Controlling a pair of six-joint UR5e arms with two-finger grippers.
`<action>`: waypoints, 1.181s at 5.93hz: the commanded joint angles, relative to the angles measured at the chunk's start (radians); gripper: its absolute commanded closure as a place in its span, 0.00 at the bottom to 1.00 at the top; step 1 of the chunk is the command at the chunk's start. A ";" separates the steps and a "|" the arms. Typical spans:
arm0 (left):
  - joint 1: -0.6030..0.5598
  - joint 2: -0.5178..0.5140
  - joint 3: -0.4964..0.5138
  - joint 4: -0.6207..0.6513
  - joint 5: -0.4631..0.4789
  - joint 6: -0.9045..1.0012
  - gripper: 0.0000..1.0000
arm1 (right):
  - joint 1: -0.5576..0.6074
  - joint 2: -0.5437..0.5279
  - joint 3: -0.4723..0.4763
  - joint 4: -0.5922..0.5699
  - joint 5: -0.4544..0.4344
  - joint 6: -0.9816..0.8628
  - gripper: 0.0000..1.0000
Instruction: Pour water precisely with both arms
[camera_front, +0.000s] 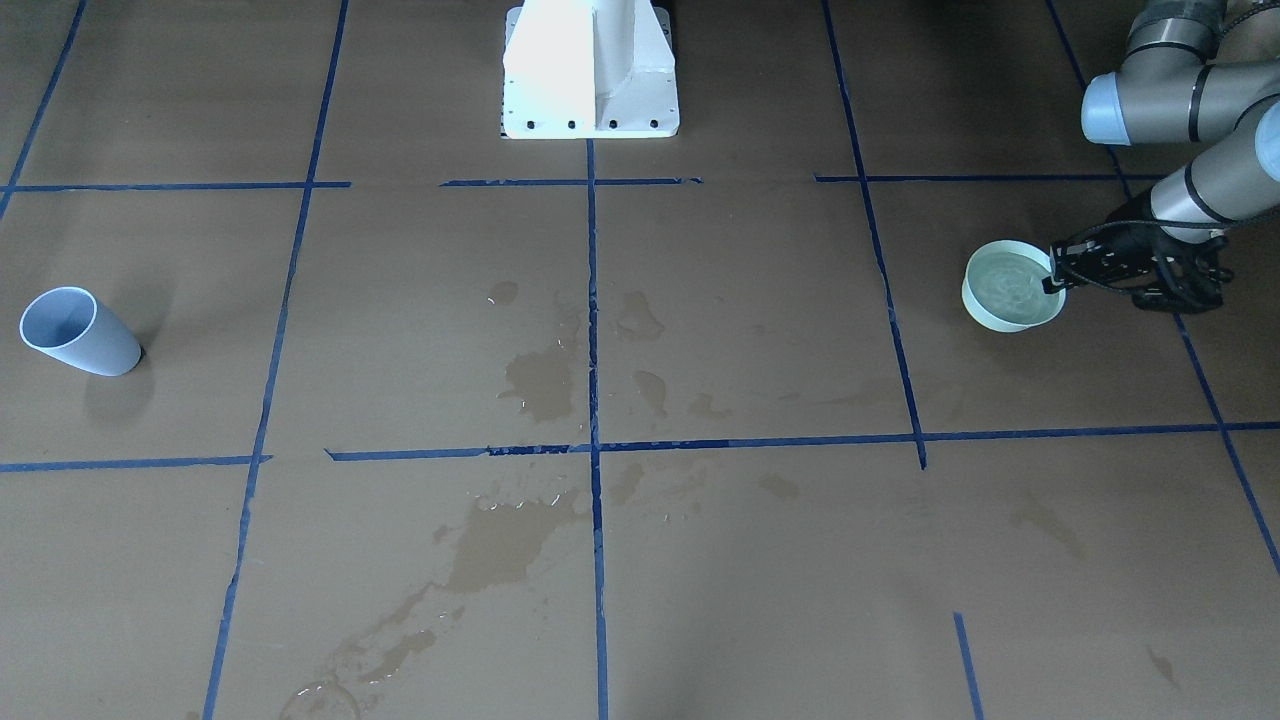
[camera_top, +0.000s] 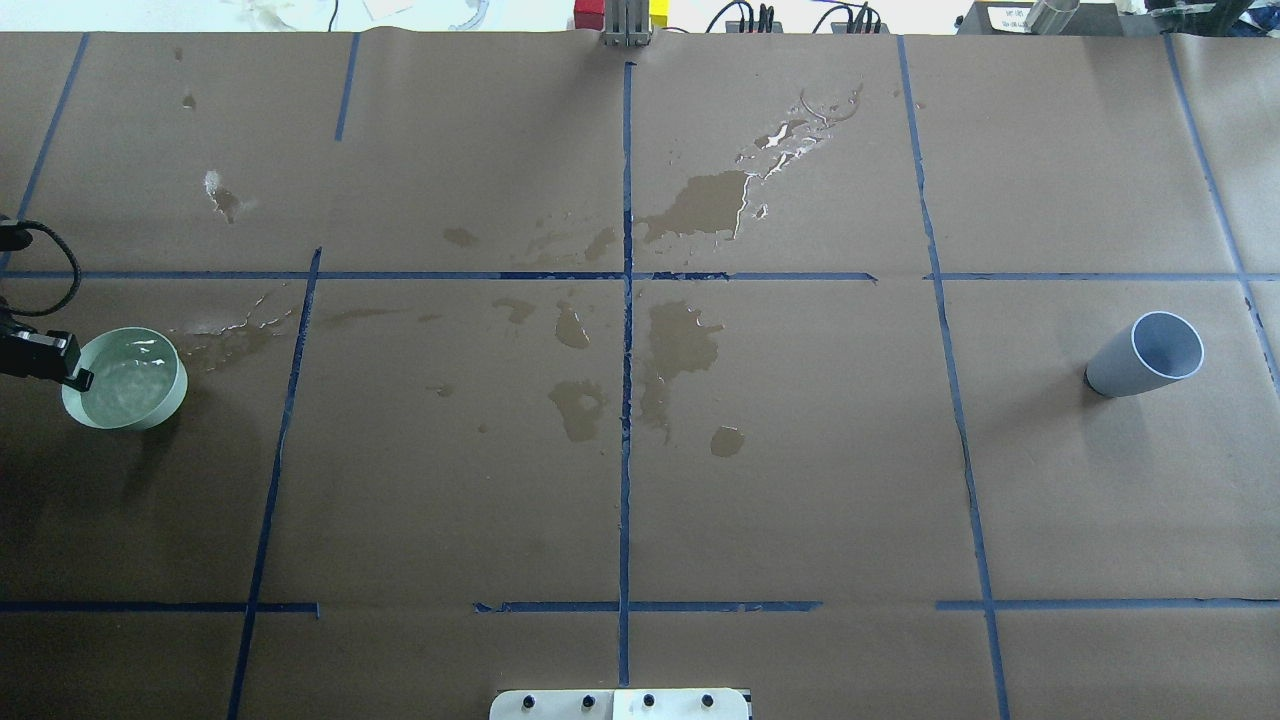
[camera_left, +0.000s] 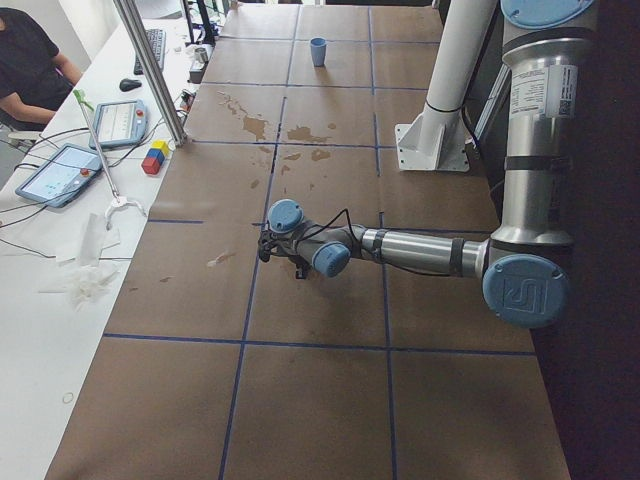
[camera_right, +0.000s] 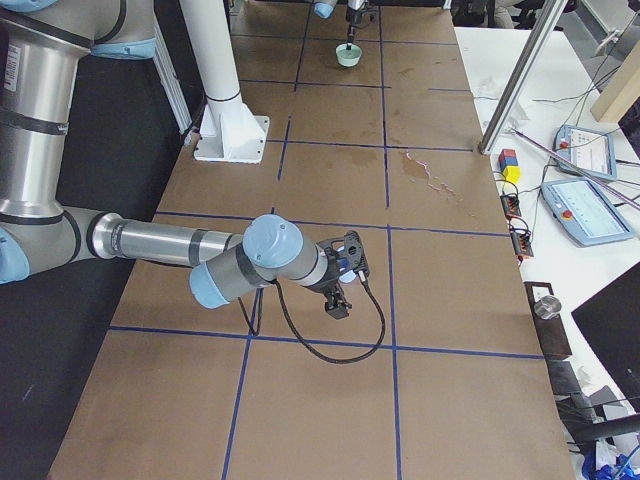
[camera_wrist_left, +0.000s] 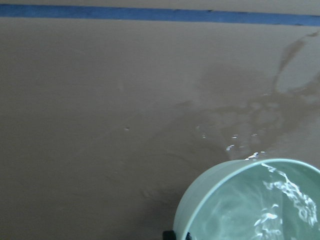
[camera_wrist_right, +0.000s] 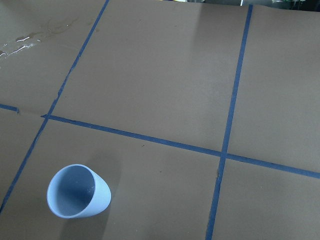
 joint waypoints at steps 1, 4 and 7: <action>-0.007 0.000 0.069 -0.070 -0.015 0.009 1.00 | 0.000 -0.004 0.002 0.000 0.000 0.000 0.00; -0.007 -0.006 0.092 -0.070 -0.015 0.011 0.69 | -0.026 -0.004 0.003 -0.006 0.000 0.000 0.00; -0.010 -0.009 0.081 -0.073 -0.018 0.008 0.19 | -0.048 -0.001 0.003 -0.006 0.000 0.000 0.00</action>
